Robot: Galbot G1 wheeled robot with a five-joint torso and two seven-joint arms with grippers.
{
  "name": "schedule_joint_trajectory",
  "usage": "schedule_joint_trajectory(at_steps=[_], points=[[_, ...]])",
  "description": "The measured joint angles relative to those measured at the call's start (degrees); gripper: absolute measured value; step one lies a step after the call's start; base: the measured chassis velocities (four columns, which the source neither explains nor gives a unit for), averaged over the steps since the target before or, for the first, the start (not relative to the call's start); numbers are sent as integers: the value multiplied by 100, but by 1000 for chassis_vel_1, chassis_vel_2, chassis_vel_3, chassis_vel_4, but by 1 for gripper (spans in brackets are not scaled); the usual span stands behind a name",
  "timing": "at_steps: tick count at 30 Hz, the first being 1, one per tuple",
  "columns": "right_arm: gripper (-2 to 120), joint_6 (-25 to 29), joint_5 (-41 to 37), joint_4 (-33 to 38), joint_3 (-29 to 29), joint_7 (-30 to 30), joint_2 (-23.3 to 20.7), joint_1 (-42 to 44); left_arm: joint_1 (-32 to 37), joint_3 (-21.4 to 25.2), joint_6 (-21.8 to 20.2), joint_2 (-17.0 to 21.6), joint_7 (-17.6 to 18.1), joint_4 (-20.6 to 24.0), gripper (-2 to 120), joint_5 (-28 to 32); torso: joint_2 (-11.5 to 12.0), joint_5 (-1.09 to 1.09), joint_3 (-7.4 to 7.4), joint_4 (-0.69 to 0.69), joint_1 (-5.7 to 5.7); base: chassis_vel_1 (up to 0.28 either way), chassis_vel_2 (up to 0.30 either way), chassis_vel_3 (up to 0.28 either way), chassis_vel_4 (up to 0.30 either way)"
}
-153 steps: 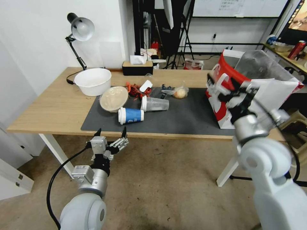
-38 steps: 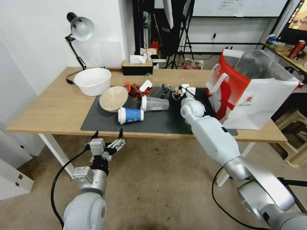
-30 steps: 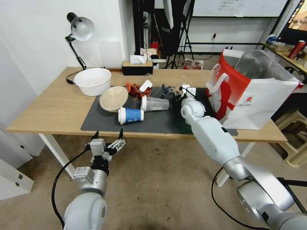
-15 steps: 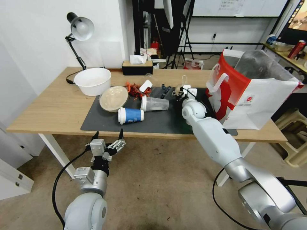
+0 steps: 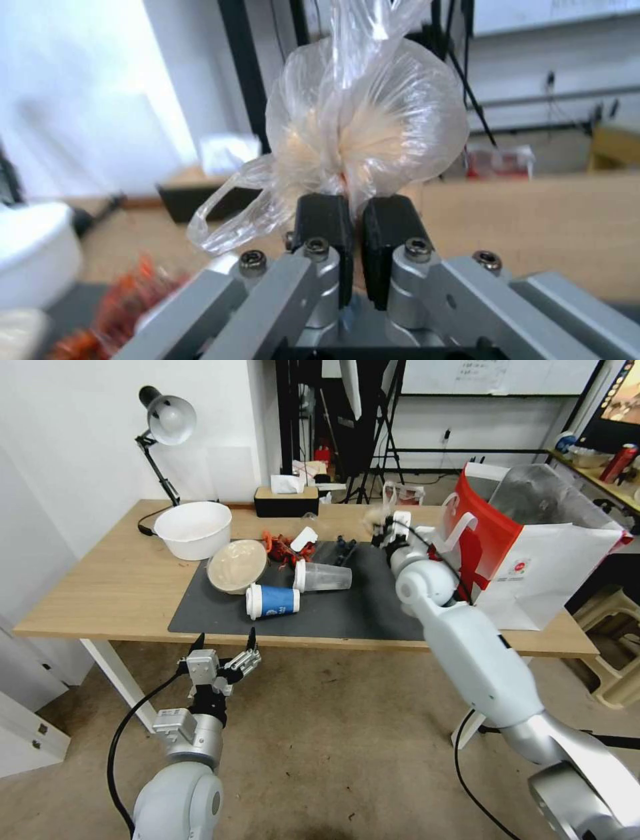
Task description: Pick up the trash from the table and place it into the takeout bag.
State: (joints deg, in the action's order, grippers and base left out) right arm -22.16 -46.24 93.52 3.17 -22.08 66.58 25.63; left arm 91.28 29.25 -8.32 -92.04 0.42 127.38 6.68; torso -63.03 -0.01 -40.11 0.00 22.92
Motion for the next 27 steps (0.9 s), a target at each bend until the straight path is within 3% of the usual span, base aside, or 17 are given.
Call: schedule_joint_trajectory(at_steps=[7, 16, 22, 27], points=[[2, -799, -184, 973, 480, -420, -551, -393, 59, -16, 0, 8, -2, 80, 100, -35, 0, 1, 1, -1, 0, 0, 0, 0, 0], [2, -1712, -168, 1234, 1338, -733, -1424, -353, 87, -72, 14, 12, -18, 116, 100, -71, 0, -1, 1, 1, 0, 0, 0, 0, 0], [2, -1841, -507, 1244, 1652, -863, -1894, 118, 85, -125, 18, 15, -33, 120, 100, -94, 0, -1, 0, 1, 0, 0, 0, 0, 0], [2, -1871, -889, 1252, 1807, -1065, -1991, 421, 85, -140, 27, 28, -42, 126, 100, -115, 0, -2, 0, 0, 1, 0, 0, 0, 0]])
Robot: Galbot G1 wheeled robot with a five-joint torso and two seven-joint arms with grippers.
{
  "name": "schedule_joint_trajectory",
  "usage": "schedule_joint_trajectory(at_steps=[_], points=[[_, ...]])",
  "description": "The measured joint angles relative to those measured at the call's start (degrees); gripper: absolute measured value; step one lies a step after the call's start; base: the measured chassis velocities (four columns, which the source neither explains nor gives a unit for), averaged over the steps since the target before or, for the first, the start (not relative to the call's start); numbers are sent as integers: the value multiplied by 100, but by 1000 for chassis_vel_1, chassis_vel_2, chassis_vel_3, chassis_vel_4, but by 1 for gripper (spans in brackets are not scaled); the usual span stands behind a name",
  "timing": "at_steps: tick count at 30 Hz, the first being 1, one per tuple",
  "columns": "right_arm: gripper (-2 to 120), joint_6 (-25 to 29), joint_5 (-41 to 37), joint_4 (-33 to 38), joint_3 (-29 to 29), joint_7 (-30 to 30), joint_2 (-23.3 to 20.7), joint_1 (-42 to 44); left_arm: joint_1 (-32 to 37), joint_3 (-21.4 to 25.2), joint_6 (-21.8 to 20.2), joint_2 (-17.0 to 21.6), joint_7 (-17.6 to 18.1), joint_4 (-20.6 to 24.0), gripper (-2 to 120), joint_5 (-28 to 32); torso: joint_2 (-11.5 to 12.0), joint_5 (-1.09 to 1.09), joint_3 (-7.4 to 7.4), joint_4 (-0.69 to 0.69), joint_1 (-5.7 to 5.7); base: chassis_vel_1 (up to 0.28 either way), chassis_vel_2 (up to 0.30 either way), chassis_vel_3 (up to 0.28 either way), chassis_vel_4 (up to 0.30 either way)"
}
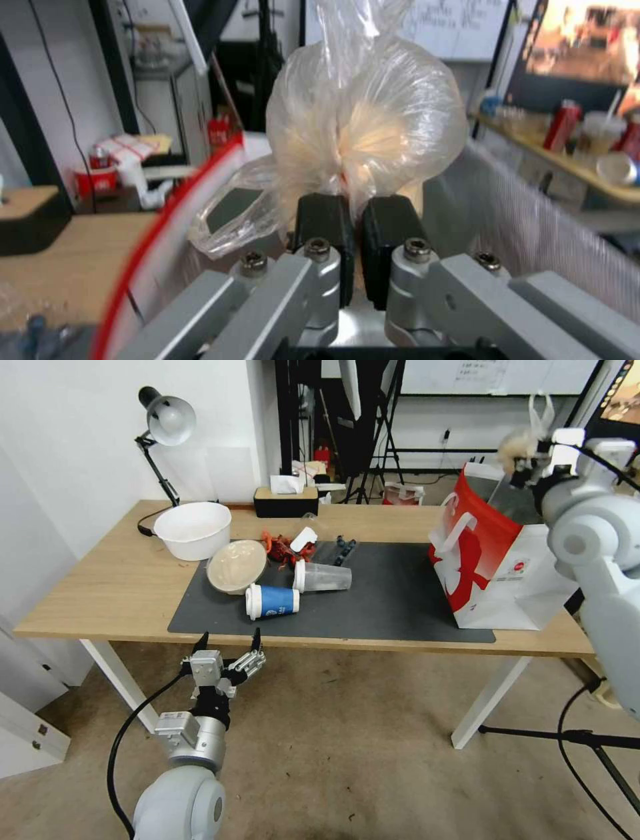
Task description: Pick up the trash from the table and place it into the takeout bag.
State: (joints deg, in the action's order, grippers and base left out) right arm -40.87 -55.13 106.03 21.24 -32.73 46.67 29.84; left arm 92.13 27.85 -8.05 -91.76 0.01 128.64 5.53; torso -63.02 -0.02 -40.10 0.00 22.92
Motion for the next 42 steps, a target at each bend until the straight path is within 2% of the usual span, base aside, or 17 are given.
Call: schedule_joint_trajectory(at_steps=[3, 6, 9, 12, 13, 17, 20, 21, 23, 27, 29, 32, 36, 38, 39, 41, 42], points=[[4, -36, -153, 27, 62, -93, -14, 126, 2, -1, 10, 3, -4, 11, 100, -15, 0, 1, 0, -1, 0, 0, 0, 0, 0], [12, -66, -246, 52, 104, -158, -29, 169, 12, -4, 20, 3, -8, 16, 100, -21, 0, 2, 0, -1, 0, 0, 0, 0, 0], [27, -101, -436, 108, 152, -277, -77, 203, 24, -10, 34, -3, -22, 37, 100, -26, 0, 2, 0, -1, 0, 0, 0, 0, 0], [34, -104, -524, 131, 183, -332, -103, 220, 24, -10, 36, -5, -29, 38, 100, -26, 0, 3, 0, -1, 0, 0, 0, 0, 0], [42, -105, -577, 150, 222, -355, -131, 256, 22, -13, 41, -6, -36, 39, 100, -27, 0, 3, 0, -1, 0, 0, 0, 0, 0], [51, -105, -616, 173, 266, -358, -154, 296, 22, -16, 47, -8, -40, 39, 100, -28, 0, 2, 0, 0, 0, 0, 0, 0, 0], [69, -49, -636, 230, 362, -326, -167, 342, 27, -30, 54, -12, -47, 45, 100, -38, 0, 2, 0, 0, 0, 0, 0, 0, 0], [69, -49, -636, 230, 362, -326, -167, 342, 27, -30, 54, -12, -47, 45, 100, -38, 0, 2, 0, 0, 0, 0, 0, 0, 0], [80, 294, -662, 326, 411, -160, -183, 395, 31, -31, 55, -13, -49, 57, 100, -40, 0, 3, 0, -1, 0, 0, 0, 0, 0], [88, 762, -699, 480, 456, 94, -204, 515, 36, -31, 57, -10, -50, 65, 100, -40, 0, 2, 0, -1, 0, 0, 0, 0, 0], [98, 1289, -695, 789, 548, 397, -203, 778, 44, -29, 69, -6, -52, 71, 100, -40, 0, 3, 0, -1, 0, 0, 0, 0, 0], [99, 1419, -688, 918, 588, 468, -188, 895, 47, -29, 78, -4, -52, 71, 100, -40, 0, 3, 0, 0, -1, 0, 0, 0, 0], [100, 1884, -441, 1538, 695, 779, -136, 1593, 59, -14, 118, 11, -53, 72, 100, -37, 0, 2, 0, 1, 0, 0, 0, 0, 0], [100, 2377, 399, 2052, 504, 1088, 154, 2301, 99, 29, 159, 0, -53, 97, 100, -35, 0, 3, 0, -2, -1, 0, 0, 0, 0], [100, 2377, 399, 2052, 504, 1088, 154, 2301, 99, 29, 159, 0, -53, 97, 100, -35, 0, 3, 0, -2, -1, 0, 0, 0, 0], [100, 2869, 1431, 2348, 427, 1401, 513, 3102, 123, 44, 175, -16, -51, 114, 100, -36, -1, 3, 0, 0, 0, 0, 0, 0, 0], [100, 2869, 1431, 2348, 427, 1401, 513, 3102, 123, 44, 175, -16, -51, 114, 100, -36, -1, 3, 0, 0, 0, 0, 0, 0, 0]])
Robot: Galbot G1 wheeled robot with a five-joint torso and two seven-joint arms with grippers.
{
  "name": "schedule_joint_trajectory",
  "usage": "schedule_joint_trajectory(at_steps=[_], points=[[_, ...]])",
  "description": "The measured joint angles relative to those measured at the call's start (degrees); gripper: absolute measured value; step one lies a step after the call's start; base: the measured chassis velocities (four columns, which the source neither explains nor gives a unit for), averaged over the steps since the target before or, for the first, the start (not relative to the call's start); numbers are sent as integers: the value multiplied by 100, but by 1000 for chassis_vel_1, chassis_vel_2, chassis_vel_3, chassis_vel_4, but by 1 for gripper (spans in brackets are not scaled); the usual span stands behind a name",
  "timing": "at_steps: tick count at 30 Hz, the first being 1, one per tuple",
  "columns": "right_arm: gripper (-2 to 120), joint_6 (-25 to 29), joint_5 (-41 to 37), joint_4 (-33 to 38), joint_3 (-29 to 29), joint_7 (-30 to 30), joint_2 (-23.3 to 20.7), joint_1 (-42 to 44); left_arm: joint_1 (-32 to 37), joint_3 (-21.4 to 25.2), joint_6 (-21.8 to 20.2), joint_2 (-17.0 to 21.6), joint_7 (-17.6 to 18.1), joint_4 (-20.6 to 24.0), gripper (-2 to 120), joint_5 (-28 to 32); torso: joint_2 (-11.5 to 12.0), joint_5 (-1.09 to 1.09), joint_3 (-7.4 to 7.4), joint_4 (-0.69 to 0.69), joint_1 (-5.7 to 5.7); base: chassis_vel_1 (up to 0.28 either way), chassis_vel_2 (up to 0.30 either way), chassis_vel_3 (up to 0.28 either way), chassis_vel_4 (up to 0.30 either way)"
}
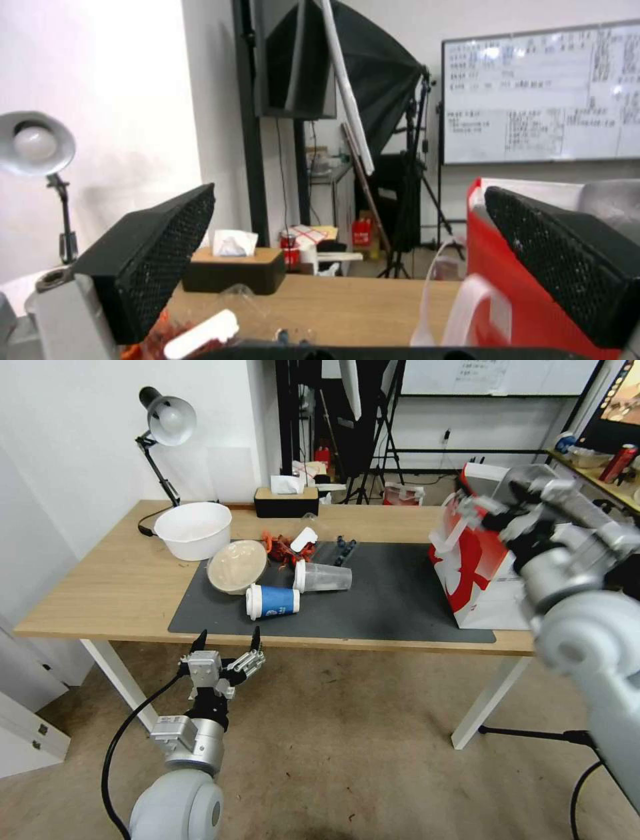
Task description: Pick up the trash from the table and place it into the takeout bag.
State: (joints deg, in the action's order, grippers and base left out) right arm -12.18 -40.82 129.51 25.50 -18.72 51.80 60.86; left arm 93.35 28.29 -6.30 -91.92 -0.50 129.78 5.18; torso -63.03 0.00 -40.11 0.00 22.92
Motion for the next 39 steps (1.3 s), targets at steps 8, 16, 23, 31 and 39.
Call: schedule_joint_trajectory(at_steps=[8, 16, 23, 31, 39], points=[[100, 1158, 1833, 43, -11, 288, 825, 1843, 24, 28, 29, 10, 4, -5, 100, -1, 0, 0, 1, 1, -1, 0, 0, 0, 0], [100, 1739, 2498, -210, -148, 255, 1274, 2559, 60, 22, 69, 32, 5, -19, 100, -4, 0, 0, 1, 0, -1, 0, 0, 0, 0], [100, 1915, 2717, -457, -323, 171, 1477, 2774, 77, 3, 77, 51, 5, -24, 100, -11, 0, 0, 1, 0, -1, 0, 0, 0, 0], [100, 1930, 2690, -610, -393, 168, 1511, 2739, 98, 8, 91, 57, 4, -25, 100, -14, 1, 0, 0, -1, -1, 0, 0, 0, 0], [100, 1850, 2594, -641, -400, 173, 1462, 2617, 79, 23, 101, 36, 4, -66, 100, -15, 1, 0, 0, 0, -1, 0, 0, 0, 0]])
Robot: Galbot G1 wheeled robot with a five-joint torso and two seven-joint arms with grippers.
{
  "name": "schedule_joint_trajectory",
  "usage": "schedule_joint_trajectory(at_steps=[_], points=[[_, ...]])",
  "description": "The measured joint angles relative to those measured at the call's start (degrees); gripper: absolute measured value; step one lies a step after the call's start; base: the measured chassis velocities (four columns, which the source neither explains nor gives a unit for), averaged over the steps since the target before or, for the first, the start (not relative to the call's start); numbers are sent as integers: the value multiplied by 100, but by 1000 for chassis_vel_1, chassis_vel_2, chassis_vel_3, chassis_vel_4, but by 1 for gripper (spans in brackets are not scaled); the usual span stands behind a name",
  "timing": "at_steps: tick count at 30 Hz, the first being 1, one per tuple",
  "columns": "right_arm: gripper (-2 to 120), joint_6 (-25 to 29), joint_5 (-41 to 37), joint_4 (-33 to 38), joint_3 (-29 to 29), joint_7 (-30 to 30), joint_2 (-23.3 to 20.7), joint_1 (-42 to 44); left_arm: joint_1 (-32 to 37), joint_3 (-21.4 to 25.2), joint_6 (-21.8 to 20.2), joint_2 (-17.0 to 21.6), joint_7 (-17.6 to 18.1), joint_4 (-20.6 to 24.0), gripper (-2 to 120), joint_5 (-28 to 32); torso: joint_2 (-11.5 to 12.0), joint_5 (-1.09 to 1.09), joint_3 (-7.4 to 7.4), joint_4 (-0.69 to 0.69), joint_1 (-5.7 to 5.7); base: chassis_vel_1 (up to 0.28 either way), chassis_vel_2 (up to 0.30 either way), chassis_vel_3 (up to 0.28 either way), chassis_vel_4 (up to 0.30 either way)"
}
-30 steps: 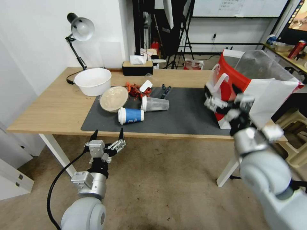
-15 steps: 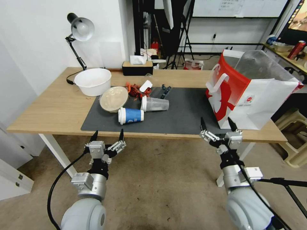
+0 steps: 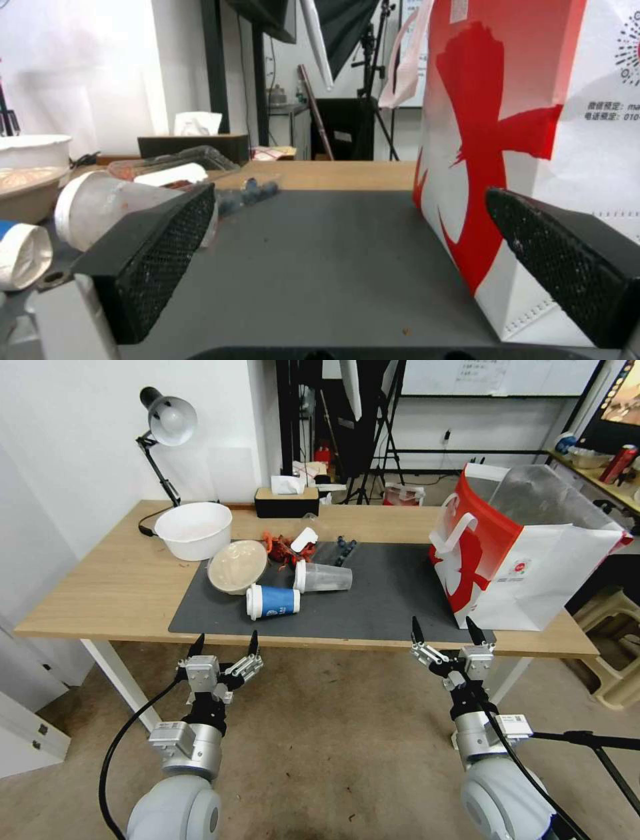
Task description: Pick up the trash from the table and place it into the takeout bag.
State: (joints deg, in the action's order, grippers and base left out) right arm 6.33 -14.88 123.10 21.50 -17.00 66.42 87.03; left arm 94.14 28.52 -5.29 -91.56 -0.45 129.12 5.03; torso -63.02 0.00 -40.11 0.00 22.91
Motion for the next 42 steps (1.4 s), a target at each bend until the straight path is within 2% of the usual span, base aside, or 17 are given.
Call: schedule_joint_trajectory(at_steps=[7, 11, 13, 16, 19, 26, 32, 34, 42], points=[[100, -52, -62, -39, -12, 22, -27, -65, -29, 3, 8, -18, -1, -49, 100, 0, 0, 0, 0, 0, 0, 0, 0, 0, 0], [100, -247, -356, -55, -39, 137, -140, -293, -51, 3, 9, -22, -2, -72, 100, 0, 0, 0, 0, 1, 0, 0, 0, 0, 0], [100, -586, -821, -77, -85, 257, -296, -621, -68, 3, 9, -27, -3, -80, 100, -1, 0, -1, 0, 0, 0, 0, 0, 0, 0], [100, -768, -1067, -101, -108, 325, -377, -782, -70, 6, 9, -28, -3, -80, 100, -1, 0, 0, 0, 0, 0, 0, 0, 0, 0], [100, -1330, -1704, -279, -148, 630, -686, -1403, -84, 21, 5, -29, -3, -88, 100, -1, 0, 0, 0, -2, 0, 0, 0, 0, 0], [100, -1803, -2092, -585, -180, 1284, -1115, -2090, -92, 34, 0, -41, -3, -107, 100, -1, 0, -1, 0, 0, 0, 0, 0, 0, 0], [100, -1911, -2142, -1048, -505, 1888, -1437, -2763, -105, 43, -1, -56, -3, -120, 100, -11, 0, -1, -1, 0, 1, 0, 0, 0, 0], [100, -1954, -2162, -1328, -781, 2120, -1566, -3148, -109, 40, -4, -57, -3, -127, 100, -40, 0, -1, 0, 0, 1, 0, 0, 0, 0], [100, -2084, -2124, -1810, -1531, 2096, -1508, -4024, -108, 35, -1, -59, -3, -151, 100, -82, 0, 1, 0, 0, 1, 0, 0, 0, 0]])
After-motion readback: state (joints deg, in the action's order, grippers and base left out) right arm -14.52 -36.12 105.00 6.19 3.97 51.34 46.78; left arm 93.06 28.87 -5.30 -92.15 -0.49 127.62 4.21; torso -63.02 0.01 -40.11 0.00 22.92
